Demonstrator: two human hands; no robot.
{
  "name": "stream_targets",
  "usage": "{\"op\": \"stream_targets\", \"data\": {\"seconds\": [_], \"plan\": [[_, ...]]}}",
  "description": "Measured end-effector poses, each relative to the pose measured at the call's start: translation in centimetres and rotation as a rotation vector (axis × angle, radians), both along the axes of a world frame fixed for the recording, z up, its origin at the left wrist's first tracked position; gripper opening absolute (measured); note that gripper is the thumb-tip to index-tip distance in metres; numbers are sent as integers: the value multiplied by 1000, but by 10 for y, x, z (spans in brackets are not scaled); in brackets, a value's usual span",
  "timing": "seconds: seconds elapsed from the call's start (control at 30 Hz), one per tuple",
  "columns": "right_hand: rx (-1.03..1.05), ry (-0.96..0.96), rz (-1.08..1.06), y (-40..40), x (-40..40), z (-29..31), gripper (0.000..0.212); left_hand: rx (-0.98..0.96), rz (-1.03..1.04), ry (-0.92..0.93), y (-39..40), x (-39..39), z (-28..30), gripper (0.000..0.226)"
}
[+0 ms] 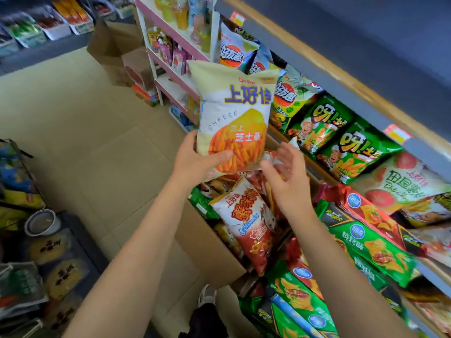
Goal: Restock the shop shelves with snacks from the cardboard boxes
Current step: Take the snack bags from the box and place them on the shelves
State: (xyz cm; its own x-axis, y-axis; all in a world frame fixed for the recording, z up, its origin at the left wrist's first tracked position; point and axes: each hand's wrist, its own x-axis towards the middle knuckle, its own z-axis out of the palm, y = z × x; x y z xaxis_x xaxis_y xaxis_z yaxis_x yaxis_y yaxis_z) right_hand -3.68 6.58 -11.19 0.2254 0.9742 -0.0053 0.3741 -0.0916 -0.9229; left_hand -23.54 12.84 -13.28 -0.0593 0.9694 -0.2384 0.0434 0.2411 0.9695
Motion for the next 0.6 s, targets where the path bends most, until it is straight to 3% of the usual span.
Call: {"op": "stream_targets", "data": {"seconds": [0.1,0.2,0.27,0.37,0.47,0.6], "plan": [[53,128,-87,0,31,46,80,-2,-221,-97,-9,29,39,74],[9,171,-46,-24,75,86,58,8,-403,-162,-31,78,72,67],[-19,187,-77,-50,110,100,59,21,-475,-186,-49,115,87,69],[16,229,-209,-98,170,108,50,53,-574,-134,-76,180,102,97],[69,256,-372,-152,235,117,63,103,-697,-17,-107,259,119,106],[176,278,-502,-227,328,126,70,197,-852,65,-155,372,143,78]]}}
